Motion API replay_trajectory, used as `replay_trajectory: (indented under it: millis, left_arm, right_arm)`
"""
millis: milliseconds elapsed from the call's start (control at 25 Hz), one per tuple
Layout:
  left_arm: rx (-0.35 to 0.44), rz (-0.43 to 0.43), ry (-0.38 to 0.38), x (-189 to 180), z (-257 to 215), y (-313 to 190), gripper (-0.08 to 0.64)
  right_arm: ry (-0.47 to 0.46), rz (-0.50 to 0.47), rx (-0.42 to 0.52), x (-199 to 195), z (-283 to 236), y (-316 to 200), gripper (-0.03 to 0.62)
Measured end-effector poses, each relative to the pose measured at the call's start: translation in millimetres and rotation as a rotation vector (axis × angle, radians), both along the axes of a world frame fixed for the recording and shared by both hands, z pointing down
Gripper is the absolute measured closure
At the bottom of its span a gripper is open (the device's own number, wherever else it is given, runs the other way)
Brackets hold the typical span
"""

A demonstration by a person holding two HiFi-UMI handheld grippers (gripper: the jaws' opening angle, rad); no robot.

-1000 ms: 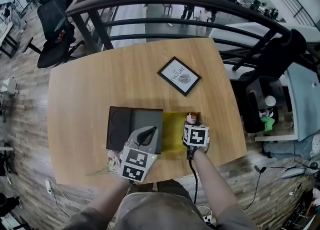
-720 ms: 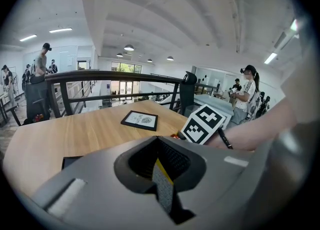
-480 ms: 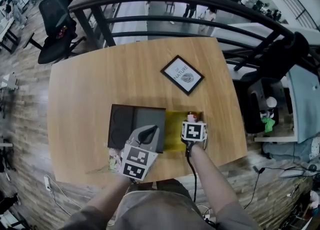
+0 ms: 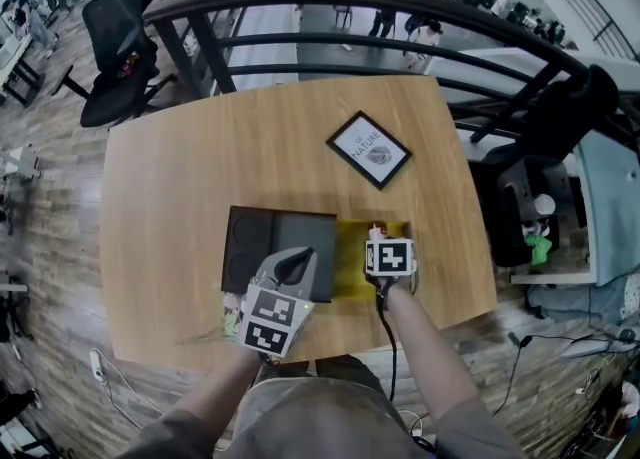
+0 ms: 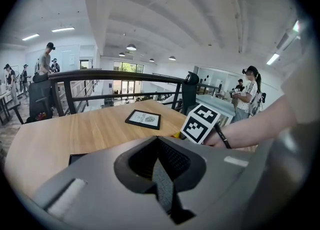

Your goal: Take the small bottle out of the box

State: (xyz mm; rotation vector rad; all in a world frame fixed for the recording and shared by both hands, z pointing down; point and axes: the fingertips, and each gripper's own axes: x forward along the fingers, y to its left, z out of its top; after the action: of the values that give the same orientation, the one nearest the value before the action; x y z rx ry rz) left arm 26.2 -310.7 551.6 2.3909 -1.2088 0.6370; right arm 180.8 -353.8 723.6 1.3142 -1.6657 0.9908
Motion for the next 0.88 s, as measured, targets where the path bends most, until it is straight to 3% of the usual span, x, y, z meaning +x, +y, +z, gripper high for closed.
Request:
replay_trajectory:
  millis: [200, 480, 880]
  left_arm:
    - [0.031, -0.022, -0.003, -13.0, -14.0, -0.6, 0.560]
    - [0.082, -0.038, 0.012, -28.1, -47.1, -1.3, 0.558]
    - [0.243, -0.085, 0.071, -54.0, -126.4, 9.1, 0.560]
  right_arm:
    - [-0.188, -0.024, 0.148, -26.5, -55.2, -2.1, 0.373]
    - [-0.310, -0.114, 0.328, -52.7, -148.5, 7.5, 0.373]
    - [-0.426, -0.142, 0.705, -50.0, -312.5, 40.2, 0.374]
